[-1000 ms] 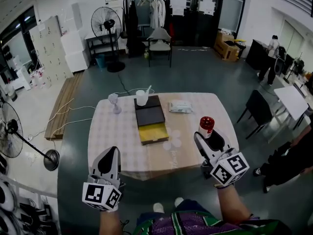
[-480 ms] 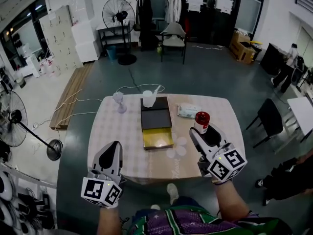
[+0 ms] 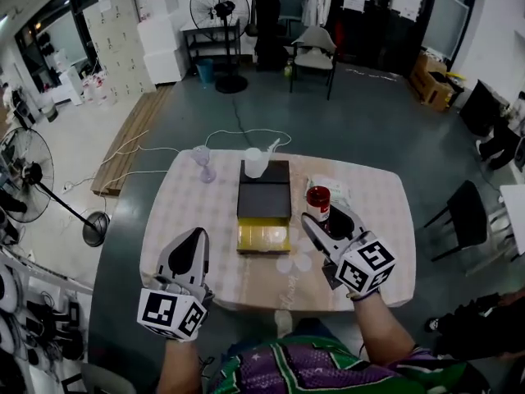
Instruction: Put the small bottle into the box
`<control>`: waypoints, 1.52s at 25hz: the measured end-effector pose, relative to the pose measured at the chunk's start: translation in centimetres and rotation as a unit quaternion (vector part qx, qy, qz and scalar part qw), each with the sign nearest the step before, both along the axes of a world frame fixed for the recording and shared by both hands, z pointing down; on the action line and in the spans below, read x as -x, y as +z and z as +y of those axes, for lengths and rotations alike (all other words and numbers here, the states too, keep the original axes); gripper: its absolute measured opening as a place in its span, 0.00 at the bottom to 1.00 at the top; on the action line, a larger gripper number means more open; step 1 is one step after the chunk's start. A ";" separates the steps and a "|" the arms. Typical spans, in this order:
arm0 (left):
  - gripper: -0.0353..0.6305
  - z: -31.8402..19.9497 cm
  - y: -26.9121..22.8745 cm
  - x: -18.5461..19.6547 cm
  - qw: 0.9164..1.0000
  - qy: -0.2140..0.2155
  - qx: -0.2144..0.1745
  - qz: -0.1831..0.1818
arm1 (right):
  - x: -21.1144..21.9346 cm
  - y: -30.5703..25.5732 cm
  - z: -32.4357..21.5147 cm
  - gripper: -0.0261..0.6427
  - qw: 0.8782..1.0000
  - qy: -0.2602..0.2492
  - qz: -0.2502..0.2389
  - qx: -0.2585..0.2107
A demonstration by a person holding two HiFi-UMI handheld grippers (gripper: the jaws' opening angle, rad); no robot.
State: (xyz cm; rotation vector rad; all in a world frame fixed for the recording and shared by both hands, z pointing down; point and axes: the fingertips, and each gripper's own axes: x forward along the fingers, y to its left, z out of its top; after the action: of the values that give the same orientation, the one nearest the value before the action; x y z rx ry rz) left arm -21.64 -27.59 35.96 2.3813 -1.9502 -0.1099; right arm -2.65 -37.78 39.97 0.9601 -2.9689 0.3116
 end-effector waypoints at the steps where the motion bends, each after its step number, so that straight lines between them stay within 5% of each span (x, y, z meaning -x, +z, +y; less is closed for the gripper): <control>1: 0.09 -0.5 0.2 0.0 1.000 -0.004 0.002 -0.001 | 0.1 0.7 -0.4 0.38 1.000 -0.007 0.004 0.004; 18: 0.09 -4.0 5.1 0.3 0.999 -0.027 0.037 -0.005 | 3.7 12.7 -4.5 0.38 0.988 -0.079 0.114 0.069; 38: 0.09 -4.2 5.8 1.7 0.995 -0.086 0.054 -0.006 | 8.5 25.8 -6.0 0.37 0.941 -0.185 0.265 0.098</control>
State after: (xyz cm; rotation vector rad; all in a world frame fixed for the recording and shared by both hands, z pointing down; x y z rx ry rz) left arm -23.33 -31.80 41.81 2.1503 -2.1056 0.0023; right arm -11.12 -43.76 65.79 0.3676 -2.4860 0.2782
